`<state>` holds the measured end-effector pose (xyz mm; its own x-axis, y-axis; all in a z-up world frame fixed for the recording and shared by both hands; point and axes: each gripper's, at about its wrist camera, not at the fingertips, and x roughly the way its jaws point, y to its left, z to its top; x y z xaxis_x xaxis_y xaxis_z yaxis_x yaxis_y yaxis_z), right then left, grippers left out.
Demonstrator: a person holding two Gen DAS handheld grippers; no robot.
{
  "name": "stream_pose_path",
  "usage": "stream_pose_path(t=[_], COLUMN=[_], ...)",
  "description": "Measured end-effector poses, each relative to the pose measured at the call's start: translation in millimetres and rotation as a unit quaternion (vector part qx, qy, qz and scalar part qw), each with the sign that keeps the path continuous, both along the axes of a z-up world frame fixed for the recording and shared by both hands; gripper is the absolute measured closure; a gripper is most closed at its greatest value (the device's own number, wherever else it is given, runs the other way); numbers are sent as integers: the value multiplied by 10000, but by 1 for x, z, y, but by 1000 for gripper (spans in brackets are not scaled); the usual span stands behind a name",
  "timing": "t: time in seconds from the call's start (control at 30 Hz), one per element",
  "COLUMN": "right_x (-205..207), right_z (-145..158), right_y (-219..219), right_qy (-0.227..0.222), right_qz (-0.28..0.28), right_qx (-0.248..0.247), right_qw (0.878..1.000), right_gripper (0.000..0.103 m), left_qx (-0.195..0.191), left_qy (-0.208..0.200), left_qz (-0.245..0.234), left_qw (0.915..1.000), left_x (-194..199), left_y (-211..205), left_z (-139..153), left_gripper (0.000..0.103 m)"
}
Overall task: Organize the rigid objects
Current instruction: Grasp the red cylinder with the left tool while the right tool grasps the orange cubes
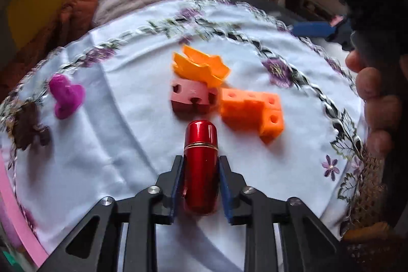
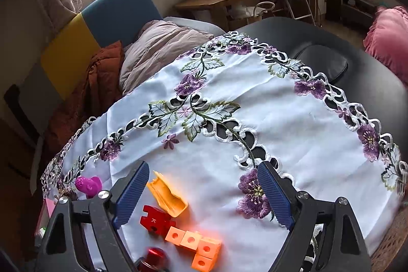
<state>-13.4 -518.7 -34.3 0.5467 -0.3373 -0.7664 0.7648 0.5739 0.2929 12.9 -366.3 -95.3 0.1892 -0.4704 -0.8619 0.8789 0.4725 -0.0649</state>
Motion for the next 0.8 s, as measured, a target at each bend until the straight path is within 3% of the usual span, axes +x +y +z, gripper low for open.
stream_pose_path(t=[0.3,0.57,0.7,0.8], right_x=[10,20,31,29], right_z=[-12,-21,-33,-38], right_y=[2,10,16,24], right_qy=[317,737,966,1050], right_qz=[197,427,797,714], right_qx=[189,171,538,771], right_qw=[9991,9962,9907,9889], right_gripper=[16,14,13,13], left_qx=[-135,-390,-470,-532], left_qy=[-28,-86,-126,-66], left_qz=[742,907,897,933], left_qw=[9971,9951,9948,9942], left_x=[-3,-13,-15,-14], left_y=[68,100,107,110], left_z=[2,3,2,2], left_gripper=[77,77,77,77])
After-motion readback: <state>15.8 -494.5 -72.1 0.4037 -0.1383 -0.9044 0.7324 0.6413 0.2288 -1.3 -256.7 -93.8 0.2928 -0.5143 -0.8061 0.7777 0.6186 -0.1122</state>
